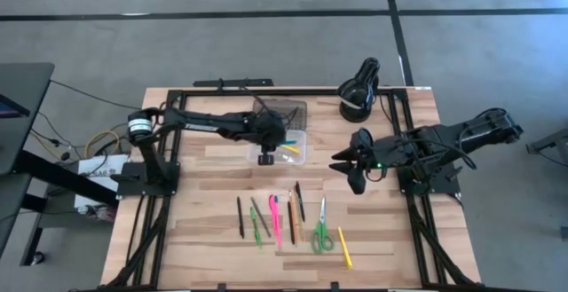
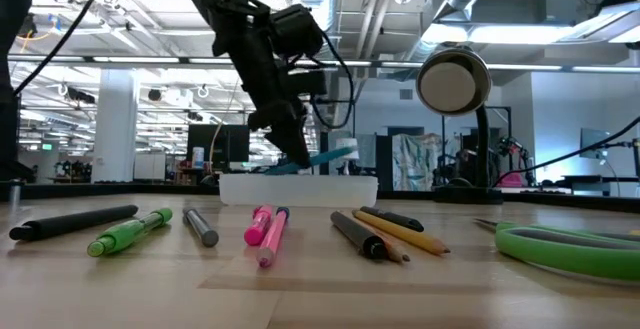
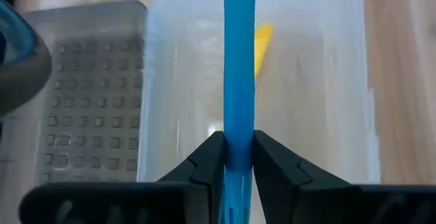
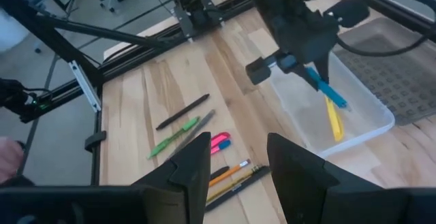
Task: Pick & place school supplies into a supply box
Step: Put the blue pen into the supply box, then put the yellow pen into the supply box
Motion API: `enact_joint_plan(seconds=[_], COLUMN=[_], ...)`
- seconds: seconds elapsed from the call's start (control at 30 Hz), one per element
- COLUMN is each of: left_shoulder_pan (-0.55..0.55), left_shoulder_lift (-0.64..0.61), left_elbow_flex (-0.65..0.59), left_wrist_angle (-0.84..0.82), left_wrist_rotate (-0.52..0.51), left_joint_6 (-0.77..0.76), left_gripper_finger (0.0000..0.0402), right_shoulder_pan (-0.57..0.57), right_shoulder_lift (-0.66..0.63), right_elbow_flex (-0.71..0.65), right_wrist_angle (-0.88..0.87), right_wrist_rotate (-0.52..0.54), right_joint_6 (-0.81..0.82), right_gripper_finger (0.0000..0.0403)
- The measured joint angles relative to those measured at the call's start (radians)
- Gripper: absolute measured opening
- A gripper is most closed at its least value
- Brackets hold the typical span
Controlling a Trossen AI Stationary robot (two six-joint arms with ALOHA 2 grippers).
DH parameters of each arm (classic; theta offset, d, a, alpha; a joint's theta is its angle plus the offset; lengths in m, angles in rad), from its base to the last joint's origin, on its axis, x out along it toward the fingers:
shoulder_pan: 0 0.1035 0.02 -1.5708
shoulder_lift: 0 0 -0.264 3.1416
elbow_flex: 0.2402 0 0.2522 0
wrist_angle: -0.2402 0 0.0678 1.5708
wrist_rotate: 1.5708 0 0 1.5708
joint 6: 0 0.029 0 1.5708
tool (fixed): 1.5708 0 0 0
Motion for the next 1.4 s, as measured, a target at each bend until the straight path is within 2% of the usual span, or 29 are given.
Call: enact_joint_plan(seconds=[0.27, 0.47, 0.77, 1.07, 1.2, 1.4], left_shoulder_pan=[0.001, 0.001, -0.008, -0.030, -0.035, -0.034], left_shoulder_lift=[0.040, 0.040, 0.025, -0.118, -0.205, -0.352], left_elbow_flex=[0.042, 0.105, 0.289, 0.306, 0.306, 0.260], left_wrist_angle=[-0.083, -0.163, -0.420, -0.493, -0.543, -0.532], left_wrist_rotate=[-0.011, -0.020, 0.173, 0.325, 0.343, 0.336], left_joint_6=[0.028, -0.001, -0.045, -0.076, -0.072, -0.074], left_gripper_finger=[0.0102, 0.0129, 0.0137, 0.0137, 0.0137, 0.0137], right_shoulder_pan=[0.031, 0.069, 0.193, 0.354, 0.415, 0.477], right_shoulder_lift=[0.000, 0.007, 0.167, 0.345, 0.396, 0.527], right_elbow_flex=[0.000, 0.000, 0.000, 0.000, 0.001, 0.001], right_wrist_angle=[-0.028, -0.148, -0.245, -0.242, -0.202, -0.060], right_wrist_rotate=[0.011, 0.034, 0.027, 0.022, 0.026, 0.019], right_joint_6=[0.053, 0.250, 0.563, 0.960, 1.113, 1.234], right_gripper_finger=[0.0138, 0.0138, 0.0138, 0.0138, 0.0138, 0.0138])
